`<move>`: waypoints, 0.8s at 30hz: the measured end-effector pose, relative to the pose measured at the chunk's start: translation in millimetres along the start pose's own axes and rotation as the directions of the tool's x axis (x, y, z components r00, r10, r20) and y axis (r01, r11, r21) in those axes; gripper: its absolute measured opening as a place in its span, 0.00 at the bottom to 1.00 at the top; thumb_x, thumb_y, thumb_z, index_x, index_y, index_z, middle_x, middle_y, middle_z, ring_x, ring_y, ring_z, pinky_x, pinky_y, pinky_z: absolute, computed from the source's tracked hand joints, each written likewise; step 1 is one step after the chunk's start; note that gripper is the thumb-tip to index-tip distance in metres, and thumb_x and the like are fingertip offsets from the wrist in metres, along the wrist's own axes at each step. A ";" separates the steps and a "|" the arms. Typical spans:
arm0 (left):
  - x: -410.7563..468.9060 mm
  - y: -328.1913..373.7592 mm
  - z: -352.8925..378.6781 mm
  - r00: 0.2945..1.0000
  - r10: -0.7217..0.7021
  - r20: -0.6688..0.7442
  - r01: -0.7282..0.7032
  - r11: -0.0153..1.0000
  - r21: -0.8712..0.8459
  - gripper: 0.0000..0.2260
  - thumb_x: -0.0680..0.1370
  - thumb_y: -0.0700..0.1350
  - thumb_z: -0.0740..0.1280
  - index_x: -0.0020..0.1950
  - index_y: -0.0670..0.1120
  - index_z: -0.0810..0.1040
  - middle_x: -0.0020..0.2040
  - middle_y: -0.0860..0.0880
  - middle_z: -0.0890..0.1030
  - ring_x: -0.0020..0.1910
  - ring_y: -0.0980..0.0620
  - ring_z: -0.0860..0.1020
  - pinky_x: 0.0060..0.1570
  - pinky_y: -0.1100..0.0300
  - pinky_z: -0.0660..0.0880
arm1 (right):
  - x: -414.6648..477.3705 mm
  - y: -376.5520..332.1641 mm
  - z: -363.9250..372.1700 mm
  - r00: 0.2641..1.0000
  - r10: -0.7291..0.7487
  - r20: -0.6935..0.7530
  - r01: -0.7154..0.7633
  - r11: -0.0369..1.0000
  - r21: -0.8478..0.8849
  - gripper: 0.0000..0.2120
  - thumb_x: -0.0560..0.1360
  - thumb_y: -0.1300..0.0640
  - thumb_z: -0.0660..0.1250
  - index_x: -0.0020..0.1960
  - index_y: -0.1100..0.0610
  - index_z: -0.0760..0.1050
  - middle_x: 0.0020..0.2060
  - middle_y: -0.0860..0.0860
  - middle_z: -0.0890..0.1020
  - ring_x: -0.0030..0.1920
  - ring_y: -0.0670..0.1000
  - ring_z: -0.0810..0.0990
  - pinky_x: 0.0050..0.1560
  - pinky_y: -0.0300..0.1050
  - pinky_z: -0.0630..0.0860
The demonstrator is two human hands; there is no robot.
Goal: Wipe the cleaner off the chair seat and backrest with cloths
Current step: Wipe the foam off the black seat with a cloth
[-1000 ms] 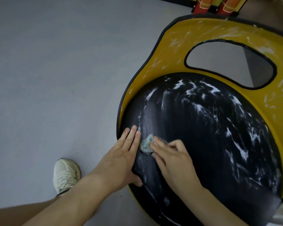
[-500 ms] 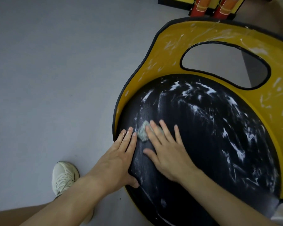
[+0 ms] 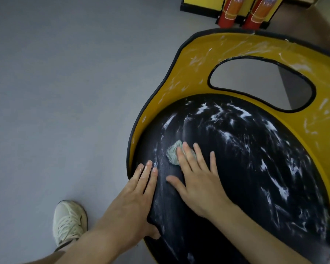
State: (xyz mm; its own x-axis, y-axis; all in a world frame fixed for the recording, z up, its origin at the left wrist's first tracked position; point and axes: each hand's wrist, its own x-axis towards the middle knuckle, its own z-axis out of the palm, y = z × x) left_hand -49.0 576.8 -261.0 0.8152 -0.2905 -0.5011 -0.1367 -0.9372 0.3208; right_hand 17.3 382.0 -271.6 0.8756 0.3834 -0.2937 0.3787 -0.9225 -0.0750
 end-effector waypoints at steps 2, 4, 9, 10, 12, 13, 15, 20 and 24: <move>-0.2 1.3 -2.8 1.000 -0.005 0.008 0.005 1.000 -0.007 0.62 0.70 0.70 0.70 0.68 0.49 0.16 0.65 0.52 0.14 0.65 0.52 0.15 0.71 0.58 0.27 | 42.5 11.0 -8.4 0.998 0.014 -0.060 -0.015 1.000 -0.013 0.39 0.77 0.27 0.34 0.81 0.47 0.32 0.79 0.44 0.33 0.78 0.50 0.29 0.77 0.66 0.34; -3.3 1.3 -3.0 1.000 -0.007 -0.013 0.007 1.000 -0.020 0.61 0.71 0.68 0.70 0.70 0.49 0.18 0.67 0.52 0.15 0.67 0.52 0.17 0.68 0.61 0.24 | 90.5 25.4 -19.9 0.995 0.061 -0.077 -0.061 0.998 -0.001 0.40 0.76 0.26 0.34 0.81 0.46 0.33 0.80 0.45 0.36 0.79 0.51 0.31 0.76 0.67 0.36; -3.0 2.4 -4.1 0.999 0.013 -0.043 -0.010 0.997 0.074 0.62 0.72 0.68 0.70 0.71 0.46 0.18 0.68 0.49 0.16 0.68 0.49 0.17 0.62 0.60 0.19 | 136.7 30.6 -35.8 0.987 0.151 -0.054 -0.145 0.985 0.097 0.45 0.74 0.23 0.34 0.82 0.49 0.39 0.82 0.48 0.40 0.80 0.53 0.36 0.78 0.66 0.39; -1.8 3.7 -5.7 1.000 -0.001 0.019 -0.001 0.995 0.100 0.61 0.72 0.69 0.68 0.68 0.45 0.17 0.65 0.48 0.14 0.63 0.49 0.14 0.59 0.60 0.18 | 126.4 25.7 -32.4 0.988 0.146 -0.059 -0.139 0.985 0.106 0.45 0.74 0.24 0.34 0.82 0.50 0.38 0.82 0.49 0.40 0.80 0.53 0.36 0.78 0.65 0.39; 0.5 5.3 -8.2 0.997 -0.010 0.076 0.001 0.993 0.119 0.62 0.72 0.71 0.66 0.66 0.44 0.15 0.62 0.46 0.12 0.59 0.48 0.12 0.57 0.59 0.17 | 88.9 12.1 -22.6 0.992 0.109 -0.063 -0.103 0.990 0.092 0.45 0.74 0.23 0.32 0.81 0.50 0.34 0.81 0.49 0.36 0.80 0.53 0.33 0.78 0.63 0.39; 0.2 5.3 -8.2 0.997 -0.005 0.076 -0.004 0.992 0.128 0.62 0.72 0.72 0.66 0.66 0.43 0.14 0.62 0.46 0.11 0.59 0.48 0.11 0.57 0.58 0.17 | 65.6 4.3 -17.4 0.995 0.079 -0.054 -0.074 0.994 0.084 0.46 0.73 0.22 0.30 0.81 0.50 0.32 0.80 0.48 0.34 0.79 0.52 0.31 0.78 0.62 0.38; 0.6 3.6 -4.8 0.998 0.000 0.062 -0.009 0.990 0.144 0.64 0.71 0.73 0.65 0.65 0.42 0.13 0.59 0.45 0.09 0.59 0.49 0.11 0.58 0.56 0.17 | 23.8 -9.2 -9.6 1.000 0.022 -0.003 -0.022 0.996 0.092 0.46 0.72 0.22 0.29 0.80 0.49 0.30 0.79 0.47 0.30 0.77 0.51 0.27 0.78 0.61 0.35; 2.7 2.2 -4.4 0.997 -0.007 0.073 0.001 0.996 0.090 0.62 0.71 0.71 0.67 0.69 0.46 0.17 0.63 0.49 0.11 0.64 0.49 0.13 0.68 0.55 0.24 | 32.5 4.8 -7.9 0.999 -0.029 -0.029 0.028 0.999 -0.023 0.45 0.73 0.22 0.33 0.80 0.48 0.30 0.79 0.46 0.32 0.78 0.50 0.28 0.77 0.65 0.36; -0.2 2.6 -6.8 0.998 -0.001 0.067 -0.005 0.996 0.087 0.61 0.72 0.70 0.67 0.70 0.46 0.18 0.66 0.48 0.14 0.68 0.48 0.17 0.70 0.56 0.26 | 121.8 28.7 -34.3 0.995 0.095 -0.014 -0.094 0.995 0.028 0.47 0.71 0.21 0.34 0.81 0.47 0.33 0.80 0.46 0.35 0.79 0.51 0.32 0.77 0.67 0.36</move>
State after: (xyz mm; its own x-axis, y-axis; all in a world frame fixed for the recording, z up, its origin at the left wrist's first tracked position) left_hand -45.8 575.7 -254.6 0.7758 -0.3022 -0.5540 -0.1895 -0.9489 0.2522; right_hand 145.1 403.8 -276.9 0.9118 0.2948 -0.2860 0.2859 -0.9555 -0.0732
